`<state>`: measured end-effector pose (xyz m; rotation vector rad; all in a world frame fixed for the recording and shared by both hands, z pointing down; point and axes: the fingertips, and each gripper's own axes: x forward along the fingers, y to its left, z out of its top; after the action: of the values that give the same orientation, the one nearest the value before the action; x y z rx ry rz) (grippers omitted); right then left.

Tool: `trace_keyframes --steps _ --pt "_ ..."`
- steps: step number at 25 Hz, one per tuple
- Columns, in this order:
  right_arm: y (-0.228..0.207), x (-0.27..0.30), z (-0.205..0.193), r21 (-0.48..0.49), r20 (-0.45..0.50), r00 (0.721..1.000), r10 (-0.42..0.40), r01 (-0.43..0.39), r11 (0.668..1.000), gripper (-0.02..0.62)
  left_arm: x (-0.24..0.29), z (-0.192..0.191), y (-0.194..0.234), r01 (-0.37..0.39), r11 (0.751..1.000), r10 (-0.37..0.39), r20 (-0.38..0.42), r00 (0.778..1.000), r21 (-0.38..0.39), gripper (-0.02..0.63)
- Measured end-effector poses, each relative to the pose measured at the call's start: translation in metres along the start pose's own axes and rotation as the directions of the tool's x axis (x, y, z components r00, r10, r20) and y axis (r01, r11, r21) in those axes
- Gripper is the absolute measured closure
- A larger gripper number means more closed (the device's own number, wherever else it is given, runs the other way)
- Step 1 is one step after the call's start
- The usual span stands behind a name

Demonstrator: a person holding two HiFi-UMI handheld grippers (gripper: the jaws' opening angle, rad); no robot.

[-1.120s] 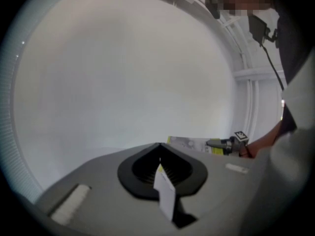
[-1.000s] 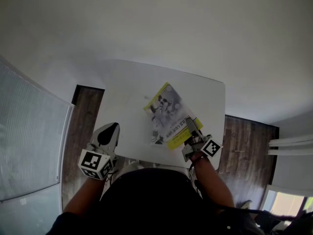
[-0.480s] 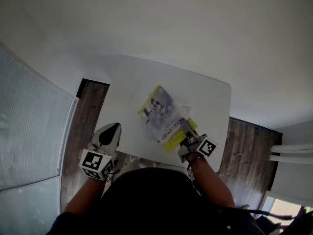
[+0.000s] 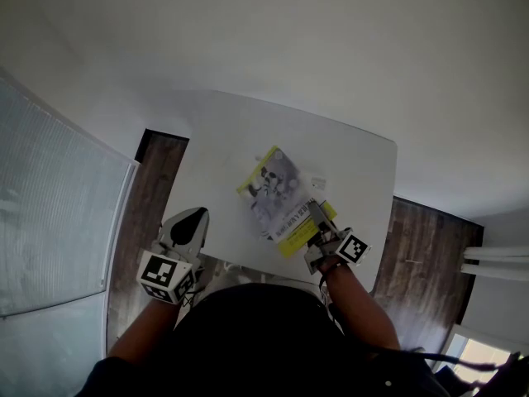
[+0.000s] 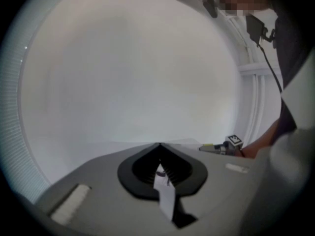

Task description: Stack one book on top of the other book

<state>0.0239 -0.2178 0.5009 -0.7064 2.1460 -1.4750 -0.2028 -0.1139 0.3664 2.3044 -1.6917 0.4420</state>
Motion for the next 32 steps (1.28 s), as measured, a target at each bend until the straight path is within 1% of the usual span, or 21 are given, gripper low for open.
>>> trace_keyframes --steps 3,7,10,14,17,23,27,32 --pt "-0.008 0.0 -0.003 0.007 0.012 1.0 -0.026 0.026 1.0 0.51 -0.008 -0.001 0.004 -0.012 1.0 0.012 -0.006 1.0 -0.003 0.603" --pt "-0.021 -0.006 -0.006 0.047 0.036 0.996 -0.084 0.082 0.995 0.51 -0.019 -0.011 0.005 -0.011 1.0 0.011 -0.011 1.0 -0.005 0.603" --pt "-0.031 -0.007 -0.009 0.062 0.035 0.992 -0.12 0.118 0.991 0.509 -0.023 -0.013 0.008 -0.007 1.0 0.007 -0.004 1.0 0.003 0.603" --pt "-0.04 -0.009 -0.008 0.067 0.023 0.99 -0.137 0.135 0.989 0.509 -0.021 -0.011 0.008 -0.013 1.0 0.013 -0.014 1.0 0.004 0.603" --pt "-0.044 -0.011 -0.011 0.092 0.015 0.99 -0.141 0.139 0.986 0.511 -0.021 -0.011 0.006 -0.023 1.0 0.023 -0.027 0.999 -0.003 0.603" --pt "-0.063 -0.019 -0.016 0.105 -0.025 0.98 -0.196 0.198 0.975 0.511 -0.01 -0.008 0.001 -0.026 1.0 0.026 -0.042 0.999 -0.011 0.603" --pt "-0.071 -0.021 -0.019 0.11 -0.042 0.978 -0.203 0.207 0.972 0.511 -0.008 -0.007 -0.003 -0.023 1.0 0.023 -0.049 0.999 -0.01 0.603" --pt "-0.081 -0.023 -0.023 0.105 -0.068 0.968 -0.243 0.249 0.963 0.511 -0.005 -0.009 -0.006 -0.015 1.0 0.014 -0.056 0.998 -0.008 0.603"
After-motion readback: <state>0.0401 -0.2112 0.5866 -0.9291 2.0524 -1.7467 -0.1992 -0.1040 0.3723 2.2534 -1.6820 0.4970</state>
